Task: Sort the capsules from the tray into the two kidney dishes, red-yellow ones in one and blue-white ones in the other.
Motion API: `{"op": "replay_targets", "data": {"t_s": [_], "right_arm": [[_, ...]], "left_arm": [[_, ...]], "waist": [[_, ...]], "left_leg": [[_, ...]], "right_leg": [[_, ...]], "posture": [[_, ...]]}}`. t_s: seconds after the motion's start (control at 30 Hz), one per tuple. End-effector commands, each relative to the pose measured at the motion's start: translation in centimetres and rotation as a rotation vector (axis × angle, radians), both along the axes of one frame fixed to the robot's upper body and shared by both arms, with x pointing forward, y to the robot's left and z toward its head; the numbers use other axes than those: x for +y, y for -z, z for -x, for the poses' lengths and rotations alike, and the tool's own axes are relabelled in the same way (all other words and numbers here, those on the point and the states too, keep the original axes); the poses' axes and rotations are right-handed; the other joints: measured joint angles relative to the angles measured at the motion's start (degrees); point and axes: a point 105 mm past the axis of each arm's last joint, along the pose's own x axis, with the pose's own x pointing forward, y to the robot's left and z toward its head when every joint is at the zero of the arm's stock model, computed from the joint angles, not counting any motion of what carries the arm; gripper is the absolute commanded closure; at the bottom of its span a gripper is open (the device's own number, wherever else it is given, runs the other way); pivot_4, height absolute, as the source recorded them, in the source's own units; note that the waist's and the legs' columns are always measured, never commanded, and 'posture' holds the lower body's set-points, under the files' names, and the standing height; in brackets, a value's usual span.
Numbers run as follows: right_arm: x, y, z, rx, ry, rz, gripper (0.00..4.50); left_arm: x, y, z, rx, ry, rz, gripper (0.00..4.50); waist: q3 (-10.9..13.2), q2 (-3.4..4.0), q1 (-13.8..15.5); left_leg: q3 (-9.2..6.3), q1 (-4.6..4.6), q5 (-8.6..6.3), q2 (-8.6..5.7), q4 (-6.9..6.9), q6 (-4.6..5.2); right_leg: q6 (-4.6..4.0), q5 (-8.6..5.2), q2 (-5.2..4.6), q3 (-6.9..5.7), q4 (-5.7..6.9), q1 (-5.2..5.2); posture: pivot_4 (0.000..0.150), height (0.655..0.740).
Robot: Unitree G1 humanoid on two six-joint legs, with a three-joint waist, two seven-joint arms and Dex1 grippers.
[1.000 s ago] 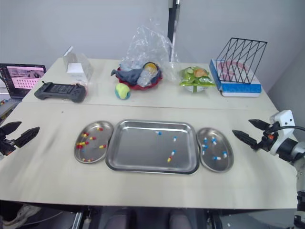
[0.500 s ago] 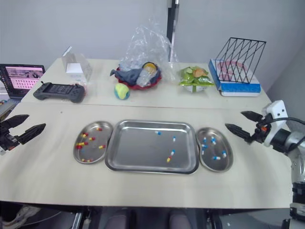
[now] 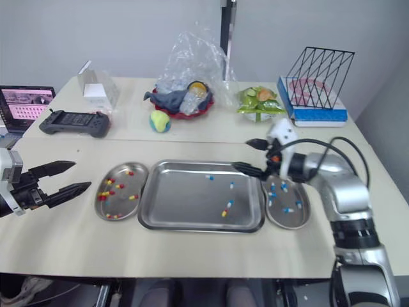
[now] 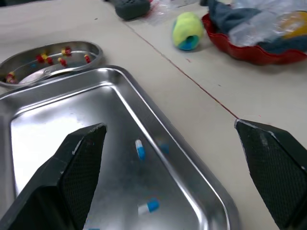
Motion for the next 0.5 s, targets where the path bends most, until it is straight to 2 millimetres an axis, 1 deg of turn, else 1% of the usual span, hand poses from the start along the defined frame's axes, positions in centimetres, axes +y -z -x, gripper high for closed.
{"op": "replay_targets", "data": {"t_s": [0.03,0.1,0.2,0.3,0.5], "right_arm": [[3.1,0.6,0.0,-0.031,-0.095,0.070,0.00],[4.3,1.6,-0.5,-0.023,-0.105,0.087,0.00],[5.2,3.3,-1.3,0.002,-0.111,0.107,0.00],[5.8,4.5,-1.7,0.036,-0.121,0.098,0.00],[6.5,6.4,-2.0,0.050,-0.146,0.132,0.00]], "left_arm": [[-1.7,-1.6,0.7,-0.040,0.062,-0.003,0.03],[-2.1,-1.7,1.0,-0.040,0.069,-0.007,0.03],[-1.9,-1.5,1.4,-0.039,0.052,-0.040,0.03],[-1.9,-1.0,2.0,-0.028,0.050,-0.080,0.03],[-2.0,-1.5,2.2,-0.050,0.032,-0.078,0.03]], "waist": [[0.0,-0.02,0.2],[0.0,-0.06,0.3],[0.0,-0.06,0.4],[0.0,-0.06,0.1],[0.0,-0.06,0.1]], "left_leg": [[-0.01,-0.01,0.00,0.00,0.00,0.00],[0.00,0.00,0.00,-0.01,0.00,0.00],[0.00,0.00,0.00,-0.02,0.01,0.00],[0.02,0.00,0.00,-0.01,0.01,-0.01],[0.01,0.02,0.00,0.01,0.01,-0.01]], "right_leg": [[0.00,0.00,0.00,-0.02,-0.01,0.00],[0.00,0.00,-0.01,-0.02,-0.01,0.02],[-0.01,0.00,-0.02,-0.03,0.00,0.03],[-0.02,0.00,-0.02,-0.02,0.00,0.00],[-0.04,-0.01,0.00,-0.03,0.02,0.01]], "posture": [[0.150,0.7334],[0.150,0.7334],[0.150,0.7334],[0.150,0.7334],[0.150,0.7334]]}}
